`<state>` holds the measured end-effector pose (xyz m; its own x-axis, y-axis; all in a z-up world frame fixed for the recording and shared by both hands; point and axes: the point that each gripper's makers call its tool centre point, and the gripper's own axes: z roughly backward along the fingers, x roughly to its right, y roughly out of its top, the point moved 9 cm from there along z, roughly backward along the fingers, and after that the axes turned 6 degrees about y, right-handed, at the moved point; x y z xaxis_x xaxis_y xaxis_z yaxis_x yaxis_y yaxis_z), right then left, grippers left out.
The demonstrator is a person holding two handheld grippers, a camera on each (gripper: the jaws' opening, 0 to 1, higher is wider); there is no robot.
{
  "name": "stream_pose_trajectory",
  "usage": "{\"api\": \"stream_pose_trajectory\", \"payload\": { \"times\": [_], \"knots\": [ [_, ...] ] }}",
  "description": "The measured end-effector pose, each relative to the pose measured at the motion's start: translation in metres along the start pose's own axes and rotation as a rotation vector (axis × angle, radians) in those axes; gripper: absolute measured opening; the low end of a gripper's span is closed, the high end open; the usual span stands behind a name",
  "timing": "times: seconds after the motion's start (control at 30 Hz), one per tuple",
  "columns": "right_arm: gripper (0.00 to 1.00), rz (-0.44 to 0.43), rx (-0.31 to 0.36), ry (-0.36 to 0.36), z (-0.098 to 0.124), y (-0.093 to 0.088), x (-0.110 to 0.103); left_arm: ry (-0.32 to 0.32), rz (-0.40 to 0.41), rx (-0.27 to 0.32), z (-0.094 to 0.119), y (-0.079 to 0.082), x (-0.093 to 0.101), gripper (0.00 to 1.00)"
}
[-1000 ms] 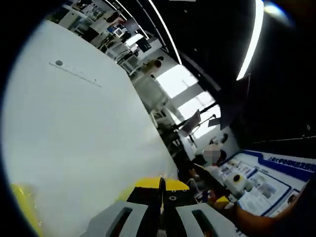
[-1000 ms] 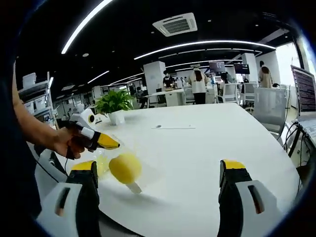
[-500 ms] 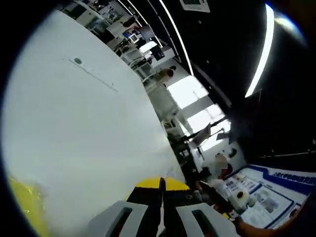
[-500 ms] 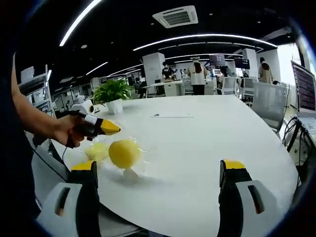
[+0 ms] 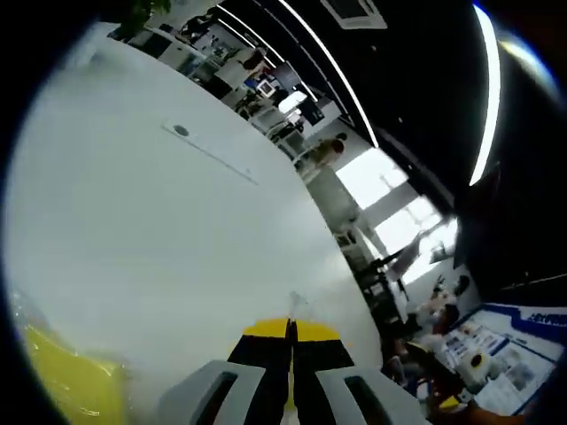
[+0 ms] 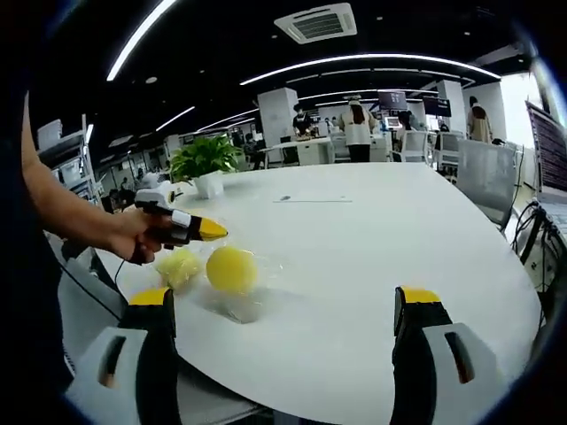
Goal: Compare the silicone blocks by pressing each to a similar depth, holding the contact briefly, and releasing to observe deformation and rebound differences across the visible hardness samples.
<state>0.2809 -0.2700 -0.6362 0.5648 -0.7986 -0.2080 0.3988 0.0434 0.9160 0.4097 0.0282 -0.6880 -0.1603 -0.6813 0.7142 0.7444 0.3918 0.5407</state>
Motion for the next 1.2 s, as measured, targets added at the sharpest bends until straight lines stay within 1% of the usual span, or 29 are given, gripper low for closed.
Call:
{"api": "stream_pose_trajectory", "payload": {
  "times": [0.1, 0.2, 0.33, 0.4, 0.47, 0.53, 0.57, 0.6, 0.63, 0.67, 0.7, 0.8, 0.93, 0.97, 1.0, 1.03, 1.13, 1.2],
  "knots": [
    [0.96, -0.003, 0.0, 0.0, 0.0, 0.001, 0.0, 0.035, 0.003, 0.007, -0.002, -0.002, -0.009, 0.0],
    [0.96, -0.006, -0.005, 0.0, 0.0, 0.001, -0.001, 0.061, -0.019, 0.006, -0.004, -0.004, -0.014, 0.0],
    [0.96, -0.011, -0.006, -0.004, -0.001, -0.001, -0.001, 0.092, -0.073, -0.02, -0.007, -0.007, -0.02, 0.0],
    [0.96, -0.015, -0.008, -0.006, -0.001, -0.002, -0.002, 0.107, -0.082, -0.024, -0.008, -0.007, -0.023, 0.0],
    [0.96, -0.016, -0.011, -0.008, -0.002, -0.003, -0.003, 0.137, -0.09, -0.027, -0.009, -0.007, -0.028, 0.0],
    [0.96, -0.019, -0.012, -0.006, -0.003, -0.003, -0.005, 0.17, -0.115, -0.034, -0.01, -0.007, -0.032, 0.0],
    [0.96, -0.02, -0.009, -0.008, -0.004, -0.003, -0.005, 0.243, -0.176, -0.043, -0.008, -0.007, -0.035, 0.0],
    [0.96, -0.02, -0.01, -0.01, -0.004, -0.004, -0.005, 0.272, -0.253, -0.04, -0.008, -0.006, -0.035, 0.0],
    [0.96, -0.024, -0.012, -0.01, -0.005, -0.004, -0.005, 0.28, -0.294, -0.031, -0.009, -0.006, -0.034, 0.0],
    [0.96, -0.026, -0.011, -0.011, -0.005, -0.004, -0.006, 0.289, -0.288, -0.044, -0.01, -0.008, -0.034, 0.0],
    [0.96, -0.027, -0.01, -0.01, -0.006, -0.004, -0.006, 0.285, -0.273, -0.043, -0.011, -0.009, -0.033, 0.0],
    [0.96, -0.019, -0.012, -0.004, -0.008, -0.004, -0.007, 0.279, -0.293, -0.039, -0.011, -0.008, -0.034, 0.0],
    [0.96, -0.019, -0.008, -0.005, -0.007, -0.003, -0.007, 0.285, -0.281, -0.052, -0.012, -0.011, -0.042, 0.0],
    [0.96, -0.02, -0.008, -0.006, -0.007, -0.003, -0.006, 0.282, -0.292, -0.058, -0.012, -0.013, -0.044, 0.0],
    [0.96, -0.022, -0.009, -0.007, -0.006, -0.003, -0.006, 0.28, -0.329, -0.071, -0.012, -0.015, -0.046, 0.0],
    [0.96, -0.025, -0.011, -0.009, -0.005, -0.004, -0.006, 0.277, -0.383, -0.075, -0.012, -0.015, -0.048, 0.0],
    [0.96, -0.023, -0.011, -0.011, -0.003, -0.003, -0.005, 0.279, -0.321, -0.077, -0.013, -0.013, -0.047, 0.0],
    [0.96, -0.023, -0.013, -0.011, -0.003, -0.003, -0.005, 0.279, -0.323, -0.075, -0.014, -0.012, -0.045, 0.0]
  ]
}}
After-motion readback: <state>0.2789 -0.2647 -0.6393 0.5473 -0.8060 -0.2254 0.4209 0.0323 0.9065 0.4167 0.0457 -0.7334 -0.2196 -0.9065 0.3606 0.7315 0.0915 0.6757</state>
